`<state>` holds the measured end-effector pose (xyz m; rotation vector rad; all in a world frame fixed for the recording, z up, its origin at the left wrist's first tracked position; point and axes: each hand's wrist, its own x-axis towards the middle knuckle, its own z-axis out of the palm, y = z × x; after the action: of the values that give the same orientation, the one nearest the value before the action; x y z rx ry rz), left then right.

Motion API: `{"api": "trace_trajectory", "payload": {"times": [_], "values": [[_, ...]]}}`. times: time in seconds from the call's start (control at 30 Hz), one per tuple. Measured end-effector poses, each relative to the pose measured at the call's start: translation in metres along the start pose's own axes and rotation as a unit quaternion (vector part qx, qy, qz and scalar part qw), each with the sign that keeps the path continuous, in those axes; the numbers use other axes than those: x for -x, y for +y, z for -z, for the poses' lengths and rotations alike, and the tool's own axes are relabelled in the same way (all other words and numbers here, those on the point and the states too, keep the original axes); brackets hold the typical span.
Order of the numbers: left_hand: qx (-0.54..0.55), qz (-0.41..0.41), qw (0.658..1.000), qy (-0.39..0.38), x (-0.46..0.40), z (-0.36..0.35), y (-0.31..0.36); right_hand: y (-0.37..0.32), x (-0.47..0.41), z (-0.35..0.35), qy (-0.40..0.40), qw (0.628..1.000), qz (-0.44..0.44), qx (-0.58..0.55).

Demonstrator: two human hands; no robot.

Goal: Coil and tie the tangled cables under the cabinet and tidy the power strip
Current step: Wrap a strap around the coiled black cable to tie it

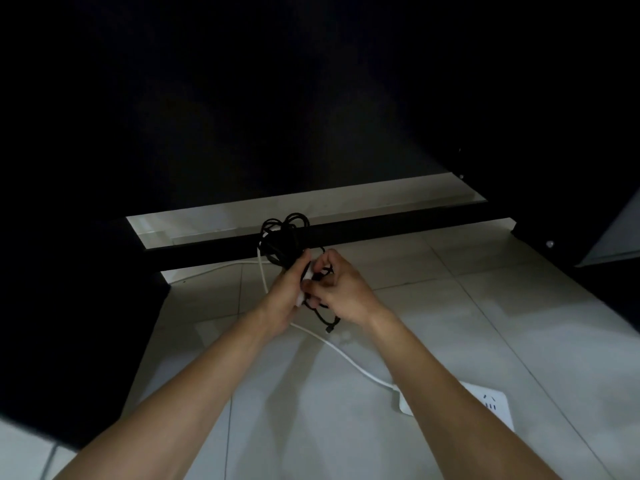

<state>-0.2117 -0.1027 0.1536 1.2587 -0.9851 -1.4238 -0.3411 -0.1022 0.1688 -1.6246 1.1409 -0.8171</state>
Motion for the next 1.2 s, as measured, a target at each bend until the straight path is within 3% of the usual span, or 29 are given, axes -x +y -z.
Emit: {"api": "trace_trajectory", "payload": {"times": [0.07,0.17,0.23,0.3,0.4,0.63,0.8,1.03,1.2], "values": [[0.013,0.006,1.0,-0.008,0.002,-0.001,0.001,0.001,0.0,0.001,0.041,0.989,0.031,0.136],[0.028,0.014,0.999,-0.012,0.003,0.0,-0.001,0.0,-0.002,0.006,0.127,0.926,0.094,0.343],[0.028,0.015,0.999,-0.007,0.003,-0.001,-0.001,0.002,-0.007,0.01,0.121,0.893,0.159,0.403],[0.031,0.017,0.999,-0.008,0.003,-0.005,0.0,0.004,-0.011,0.015,0.053,0.906,0.169,0.385],[0.043,0.024,0.999,-0.008,0.003,-0.01,0.0,0.005,-0.019,0.022,-0.034,0.949,0.081,0.303],[0.125,0.012,0.992,-0.001,0.003,-0.017,0.006,0.007,-0.022,0.021,-0.045,0.975,0.041,0.213],[0.111,-0.003,0.993,-0.025,0.009,-0.019,0.011,0.011,-0.026,0.022,-0.064,0.988,0.042,0.137],[-0.07,-0.043,0.996,0.038,0.005,-0.019,0.015,0.008,-0.029,0.02,-0.072,0.994,0.043,0.067],[-0.16,-0.105,0.976,0.099,0.006,-0.016,0.016,-0.003,-0.031,0.02,-0.086,0.99,0.045,0.101]]}}
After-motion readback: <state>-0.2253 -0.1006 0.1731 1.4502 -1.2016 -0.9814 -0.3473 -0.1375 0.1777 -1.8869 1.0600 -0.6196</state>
